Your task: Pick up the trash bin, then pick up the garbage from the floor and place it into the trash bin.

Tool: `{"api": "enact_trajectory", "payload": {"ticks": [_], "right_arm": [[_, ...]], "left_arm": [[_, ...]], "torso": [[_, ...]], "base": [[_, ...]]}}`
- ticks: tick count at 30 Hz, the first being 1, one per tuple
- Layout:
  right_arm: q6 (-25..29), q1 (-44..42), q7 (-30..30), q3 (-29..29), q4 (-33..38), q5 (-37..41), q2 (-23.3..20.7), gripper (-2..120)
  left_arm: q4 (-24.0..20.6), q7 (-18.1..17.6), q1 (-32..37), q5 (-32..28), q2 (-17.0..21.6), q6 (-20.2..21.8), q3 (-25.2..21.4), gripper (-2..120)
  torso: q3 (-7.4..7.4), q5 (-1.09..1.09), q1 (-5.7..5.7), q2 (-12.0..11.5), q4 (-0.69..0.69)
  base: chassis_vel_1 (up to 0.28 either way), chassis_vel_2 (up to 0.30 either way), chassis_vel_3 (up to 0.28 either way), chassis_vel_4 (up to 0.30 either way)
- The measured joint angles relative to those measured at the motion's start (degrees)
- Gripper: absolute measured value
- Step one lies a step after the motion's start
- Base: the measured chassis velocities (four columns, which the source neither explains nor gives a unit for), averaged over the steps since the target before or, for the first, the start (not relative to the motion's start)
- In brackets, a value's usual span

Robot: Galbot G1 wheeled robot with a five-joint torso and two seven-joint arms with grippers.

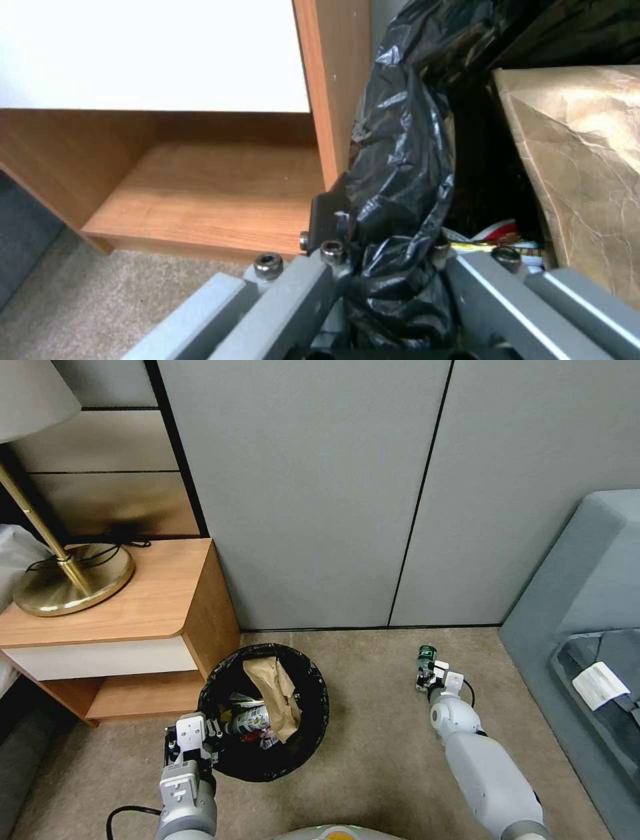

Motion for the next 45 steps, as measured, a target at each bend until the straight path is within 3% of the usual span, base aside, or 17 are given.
{"api": "enact_trajectory", "payload": {"ticks": [6,10,13,15,17,23,26,27,31,32,35,38,45], "right_arm": [[0.51,-0.62,0.43,0.23,0.86,-0.75,-0.07,13],[0.6,-2.98,1.37,1.09,5.47,-1.72,-0.46,13],[-0.22,-7.08,2.42,2.52,14.99,-4.0,-1.09,13],[-0.12,-8.35,2.5,2.89,17.73,-5.16,-1.2,13],[2.02,-12.52,2.46,4.0,25.16,-10.34,-1.36,13],[6.18,-20.96,-0.02,4.71,37.42,-13.81,-1.35,13],[12.63,-27.83,-9.93,4.4,48.08,-14.12,-1.8,13],[12.63,-27.83,-9.93,4.4,48.08,-14.12,-1.8,13],[24.58,-32.25,-27.74,-0.14,56.75,-13.44,-3.71,13],[24.58,-32.25,-27.74,-0.14,56.75,-13.44,-3.71,13],[29.23,-33.11,-39.29,-4.95,59.57,-13.25,-6.08,13],[30.45,-32.74,-44.14,-7.74,59.82,-13.91,-7.51,13],[29.79,-31.13,-45.1,-12.76,58.98,-15.6,-10.44,13]], "left_arm": [[0.0,0.0,0.0,0.0,0.0,0.0,0.0,1],[0.0,0.0,0.0,0.0,0.0,0.0,0.0,1],[0.0,0.0,0.0,0.0,0.0,0.0,0.0,1],[0.0,0.0,0.0,0.0,0.0,0.0,0.0,1],[0.0,0.0,0.0,0.0,0.0,0.0,0.0,1],[0.0,0.0,0.0,0.0,0.0,0.0,0.0,1],[0.0,0.0,0.01,0.0,0.0,0.0,0.0,1],[0.0,0.0,0.01,0.0,0.0,0.0,0.0,1],[0.0,0.0,0.01,0.0,0.0,0.0,0.0,1],[0.0,0.0,0.01,0.0,0.0,0.0,0.0,1],[0.0,-0.01,0.0,0.0,0.0,0.0,0.0,1],[0.0,0.0,0.0,0.0,0.0,0.0,0.0,1],[0.0,0.0,0.0,0.0,0.0,0.0,0.0,1]], "torso": [[0.0,0.0,0.0,0.0,0.0],[0.0,0.01,0.0,0.0,0.0],[0.0,0.0,0.0,0.0,0.0],[0.0,0.0,0.0,0.0,0.0],[0.0,-0.01,0.0,0.0,0.0],[0.0,0.0,0.0,0.0,-0.01],[0.0,-0.02,0.0,0.0,-0.02],[0.0,-0.02,0.0,0.0,-0.02],[-0.01,0.0,0.0,0.0,0.0],[-0.01,0.0,0.0,0.0,0.0],[-0.01,-0.01,0.0,0.01,0.01],[-0.01,0.0,0.0,0.0,0.01],[0.0,-0.01,0.0,0.0,0.0]], "base": [[0.0,0.0,0.0,0.0],[0.0,0.0,0.0,0.0],[0.0,0.0,0.0,0.0],[0.0,0.0,0.0,0.0],[0.0,0.0,0.0,0.0],[0.0,0.0,0.0,0.0],[0.0,0.0,0.0,0.0],[0.0,0.0,0.0,0.0],[0.0,0.0,0.0,0.0],[0.0,0.0,0.0,0.0],[0.0,0.0,0.0,0.0],[0.0,0.0,0.0,0.0],[0.0,0.0,0.0,0.0]]}}
